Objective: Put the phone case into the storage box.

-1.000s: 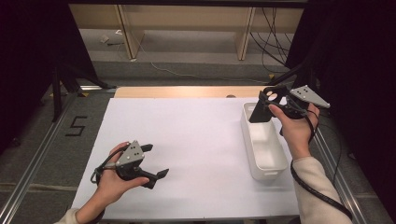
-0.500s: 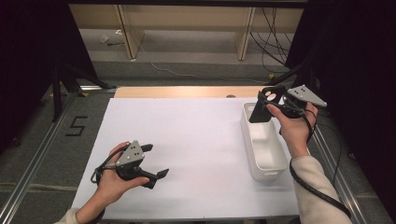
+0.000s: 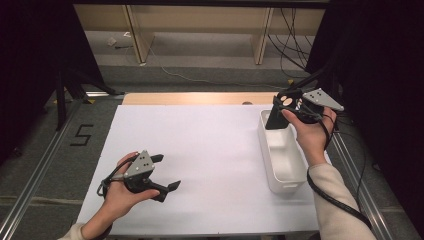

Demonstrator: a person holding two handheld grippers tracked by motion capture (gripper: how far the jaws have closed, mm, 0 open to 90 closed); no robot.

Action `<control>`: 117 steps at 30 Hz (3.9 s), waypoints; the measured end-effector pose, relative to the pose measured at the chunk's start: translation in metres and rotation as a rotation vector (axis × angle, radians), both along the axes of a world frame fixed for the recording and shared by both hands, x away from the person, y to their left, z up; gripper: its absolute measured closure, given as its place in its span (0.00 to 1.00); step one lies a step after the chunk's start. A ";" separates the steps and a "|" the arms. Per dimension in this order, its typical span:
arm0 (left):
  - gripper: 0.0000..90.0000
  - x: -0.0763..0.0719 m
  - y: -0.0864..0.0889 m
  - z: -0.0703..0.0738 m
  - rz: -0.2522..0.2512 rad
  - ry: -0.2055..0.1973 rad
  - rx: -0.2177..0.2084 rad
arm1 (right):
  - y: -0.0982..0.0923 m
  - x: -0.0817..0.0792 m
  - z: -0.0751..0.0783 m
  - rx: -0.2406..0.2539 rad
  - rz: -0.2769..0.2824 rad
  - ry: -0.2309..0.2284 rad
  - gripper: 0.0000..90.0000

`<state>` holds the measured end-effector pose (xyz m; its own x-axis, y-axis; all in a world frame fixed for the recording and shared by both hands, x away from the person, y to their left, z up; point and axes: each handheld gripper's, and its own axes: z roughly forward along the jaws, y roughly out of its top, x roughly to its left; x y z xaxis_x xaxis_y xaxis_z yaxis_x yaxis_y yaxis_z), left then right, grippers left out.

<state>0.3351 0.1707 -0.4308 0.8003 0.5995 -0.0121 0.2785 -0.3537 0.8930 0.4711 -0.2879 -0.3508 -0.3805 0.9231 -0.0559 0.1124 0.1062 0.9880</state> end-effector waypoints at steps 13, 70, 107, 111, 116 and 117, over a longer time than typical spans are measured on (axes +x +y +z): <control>0.00 0.000 0.000 0.000 0.000 0.001 0.002 | 0.001 0.010 -0.004 -0.007 -0.009 0.015 0.18; 0.00 -0.001 -0.001 0.002 -0.005 0.001 -0.009 | 0.006 0.044 -0.026 -0.056 -0.031 0.150 0.18; 0.00 -0.001 -0.003 0.002 -0.010 0.001 -0.015 | 0.006 0.054 -0.036 -0.061 -0.032 0.209 0.18; 0.00 -0.002 -0.003 0.002 -0.011 0.000 -0.016 | 0.006 0.056 -0.038 -0.061 -0.038 0.212 0.17; 0.00 -0.002 -0.002 0.002 -0.008 0.001 -0.014 | 0.005 0.056 -0.041 -0.066 -0.040 0.225 0.17; 0.00 -0.002 -0.002 0.002 -0.007 0.000 -0.014 | 0.005 0.055 -0.041 -0.064 -0.039 0.228 0.17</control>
<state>0.3336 0.1684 -0.4289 0.8047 0.5933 -0.0207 0.2760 -0.3430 0.8979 0.5266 -0.2833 -0.3922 -0.3539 0.9348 -0.0314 0.3369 0.1587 0.9281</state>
